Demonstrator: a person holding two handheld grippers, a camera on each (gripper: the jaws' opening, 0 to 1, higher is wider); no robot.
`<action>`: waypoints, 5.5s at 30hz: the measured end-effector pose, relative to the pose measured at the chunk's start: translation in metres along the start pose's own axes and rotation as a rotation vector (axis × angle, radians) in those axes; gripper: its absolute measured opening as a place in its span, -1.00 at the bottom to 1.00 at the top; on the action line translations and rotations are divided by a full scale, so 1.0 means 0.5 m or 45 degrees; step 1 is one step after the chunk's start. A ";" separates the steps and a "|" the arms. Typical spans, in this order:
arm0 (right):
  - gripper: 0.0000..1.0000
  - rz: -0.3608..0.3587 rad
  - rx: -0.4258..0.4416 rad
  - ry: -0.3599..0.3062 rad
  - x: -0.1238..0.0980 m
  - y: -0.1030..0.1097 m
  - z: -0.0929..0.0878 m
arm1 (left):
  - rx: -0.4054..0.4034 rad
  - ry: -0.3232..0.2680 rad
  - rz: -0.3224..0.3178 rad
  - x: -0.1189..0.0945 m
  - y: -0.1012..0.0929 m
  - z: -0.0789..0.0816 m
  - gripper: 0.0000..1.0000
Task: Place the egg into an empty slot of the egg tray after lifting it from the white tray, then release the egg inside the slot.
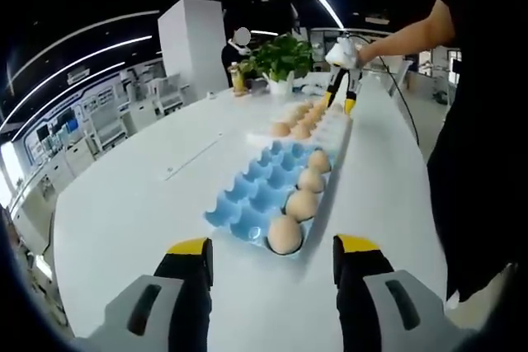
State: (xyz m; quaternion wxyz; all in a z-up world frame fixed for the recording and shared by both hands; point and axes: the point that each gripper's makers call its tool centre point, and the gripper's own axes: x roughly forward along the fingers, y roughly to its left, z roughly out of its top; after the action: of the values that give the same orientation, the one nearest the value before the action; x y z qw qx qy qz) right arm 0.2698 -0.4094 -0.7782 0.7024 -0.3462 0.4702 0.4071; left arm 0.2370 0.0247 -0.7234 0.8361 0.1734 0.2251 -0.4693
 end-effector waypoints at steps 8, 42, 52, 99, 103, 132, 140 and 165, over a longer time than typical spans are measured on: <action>-0.33 -0.099 0.054 0.074 -0.023 -0.044 -0.066 | 0.005 0.005 -0.011 0.006 -0.001 0.002 0.18; -0.52 -0.107 0.101 0.110 -0.062 -0.051 -0.034 | -0.006 0.023 0.013 0.001 0.011 -0.007 0.16; -0.52 -0.061 -0.063 -0.035 -0.053 0.013 0.087 | -0.045 -0.002 -0.014 0.011 0.001 0.002 0.45; -0.53 0.225 -0.406 -0.228 0.070 0.181 0.359 | -0.045 -0.010 0.013 -0.007 0.004 -0.007 0.32; -0.53 0.241 -0.414 -0.238 0.082 0.188 0.376 | -0.045 -0.005 0.014 -0.008 0.004 -0.010 0.30; -0.53 0.310 -0.465 -0.185 0.138 0.214 0.372 | -0.049 0.005 0.020 -0.010 0.006 -0.011 0.25; -0.53 0.321 -0.430 -0.208 0.137 0.212 0.375 | -0.041 0.011 0.016 -0.007 0.008 -0.010 0.23; -0.43 0.386 -0.089 -0.473 0.099 0.214 0.398 | -0.039 0.005 0.026 -0.007 0.007 -0.011 0.19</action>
State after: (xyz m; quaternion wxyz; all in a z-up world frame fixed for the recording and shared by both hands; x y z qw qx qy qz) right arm 0.2604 -0.1786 -0.7725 0.6953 -0.2148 0.3652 0.5806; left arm 0.2371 0.0317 -0.7258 0.8430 0.1636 0.2321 -0.4569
